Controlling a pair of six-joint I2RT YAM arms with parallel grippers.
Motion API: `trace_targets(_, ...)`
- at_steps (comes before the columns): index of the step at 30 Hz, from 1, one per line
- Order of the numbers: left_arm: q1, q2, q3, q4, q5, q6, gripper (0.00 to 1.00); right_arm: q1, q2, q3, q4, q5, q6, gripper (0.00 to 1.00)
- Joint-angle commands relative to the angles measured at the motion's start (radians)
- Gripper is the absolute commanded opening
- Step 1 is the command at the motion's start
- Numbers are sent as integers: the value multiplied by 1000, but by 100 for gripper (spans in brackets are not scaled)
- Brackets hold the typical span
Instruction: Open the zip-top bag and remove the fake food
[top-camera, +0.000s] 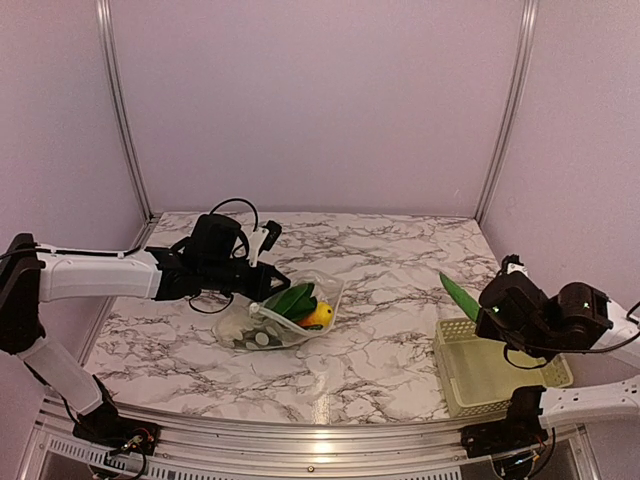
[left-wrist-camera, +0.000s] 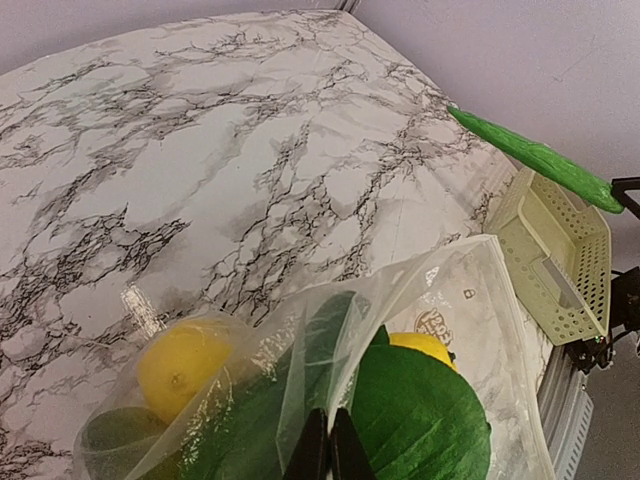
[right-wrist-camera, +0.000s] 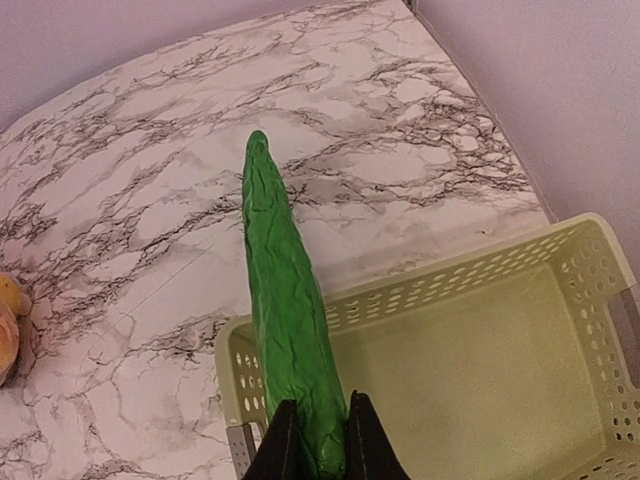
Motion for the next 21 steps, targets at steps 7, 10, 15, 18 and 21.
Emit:
trace_targets(7, 11, 25, 29, -8, 7, 1, 0, 15, -121, -227, 181, 53, 138, 0)
trace_targets(10, 13, 29, 32, -9, 8, 1, 0, 15, -116, -271, 189, 41, 170, 0)
trace_targets(15, 12, 40, 41, -12, 8, 1, 0, 16, -133, -365, 240, -22, 230, 0)
trace_targets(18, 12, 43, 49, -19, 10, 4, 0, 16, -134, -393, 236, -49, 267, 0)
trace_targets(21, 13, 47, 51, -22, 10, 6, 0, 15, -143, -420, 246, -73, 276, 0)
